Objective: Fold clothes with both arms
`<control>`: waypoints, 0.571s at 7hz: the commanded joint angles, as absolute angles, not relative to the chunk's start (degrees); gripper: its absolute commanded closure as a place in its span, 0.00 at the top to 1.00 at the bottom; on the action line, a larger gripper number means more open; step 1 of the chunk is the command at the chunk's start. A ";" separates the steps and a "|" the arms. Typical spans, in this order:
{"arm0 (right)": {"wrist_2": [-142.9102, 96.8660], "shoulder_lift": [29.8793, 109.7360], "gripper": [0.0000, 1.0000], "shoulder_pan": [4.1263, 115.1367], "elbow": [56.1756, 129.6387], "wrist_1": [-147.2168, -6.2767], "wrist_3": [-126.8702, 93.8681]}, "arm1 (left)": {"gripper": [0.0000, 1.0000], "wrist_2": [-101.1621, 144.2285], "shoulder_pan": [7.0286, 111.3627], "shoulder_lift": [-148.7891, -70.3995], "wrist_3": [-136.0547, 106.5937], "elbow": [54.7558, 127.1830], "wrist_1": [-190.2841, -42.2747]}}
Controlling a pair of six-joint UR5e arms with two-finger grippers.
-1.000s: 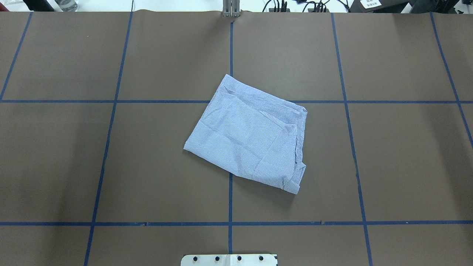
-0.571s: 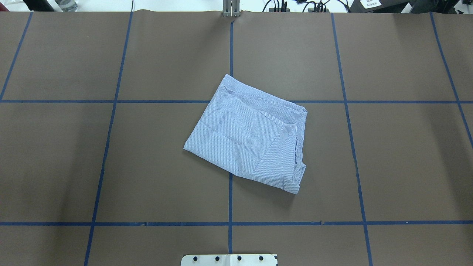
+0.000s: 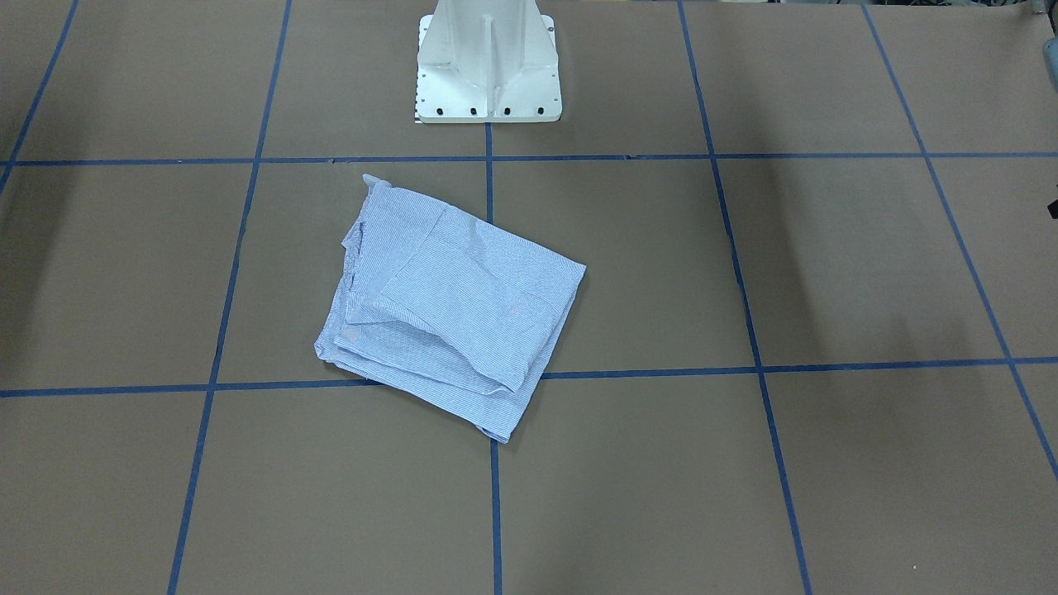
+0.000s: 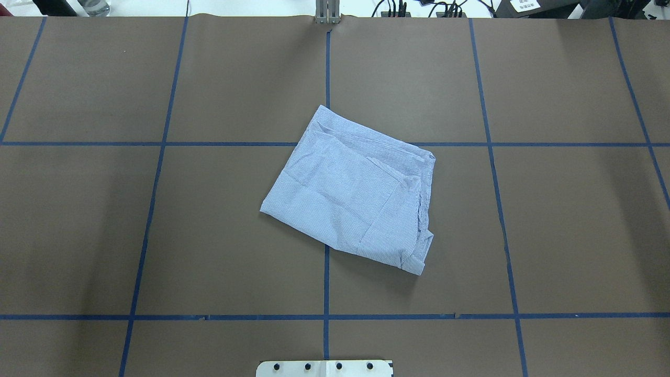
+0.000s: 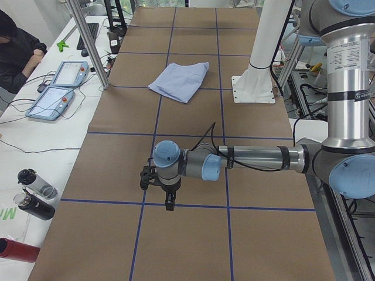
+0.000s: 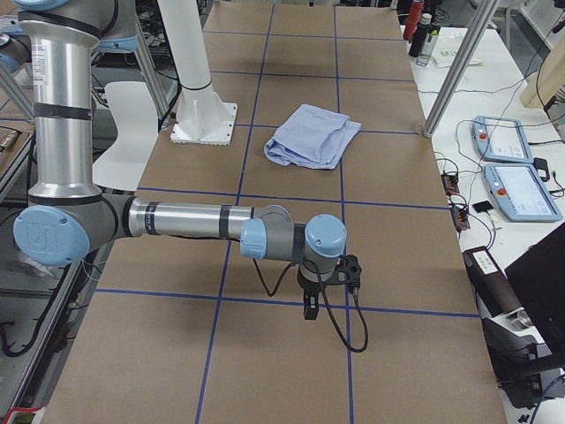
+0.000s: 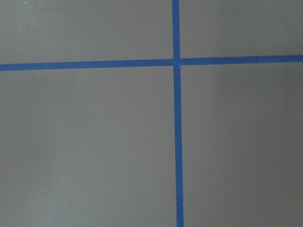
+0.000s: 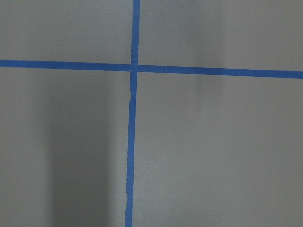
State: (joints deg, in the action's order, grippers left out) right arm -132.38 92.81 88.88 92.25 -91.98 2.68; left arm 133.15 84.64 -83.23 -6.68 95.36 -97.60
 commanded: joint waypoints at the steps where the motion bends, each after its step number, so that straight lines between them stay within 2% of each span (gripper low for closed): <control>1: -132.54 92.81 1.00 87.90 92.20 -91.93 2.64 | 0.99 133.15 84.64 -83.14 -6.68 95.27 -97.65; 4: -132.54 92.72 1.00 86.92 92.20 -91.14 2.64 | 0.99 133.24 84.64 -83.23 -6.68 95.27 -97.65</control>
State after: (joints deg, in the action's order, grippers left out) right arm -132.54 92.74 87.13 92.20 -91.44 2.70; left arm 133.23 84.64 -83.16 -6.68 95.28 -97.64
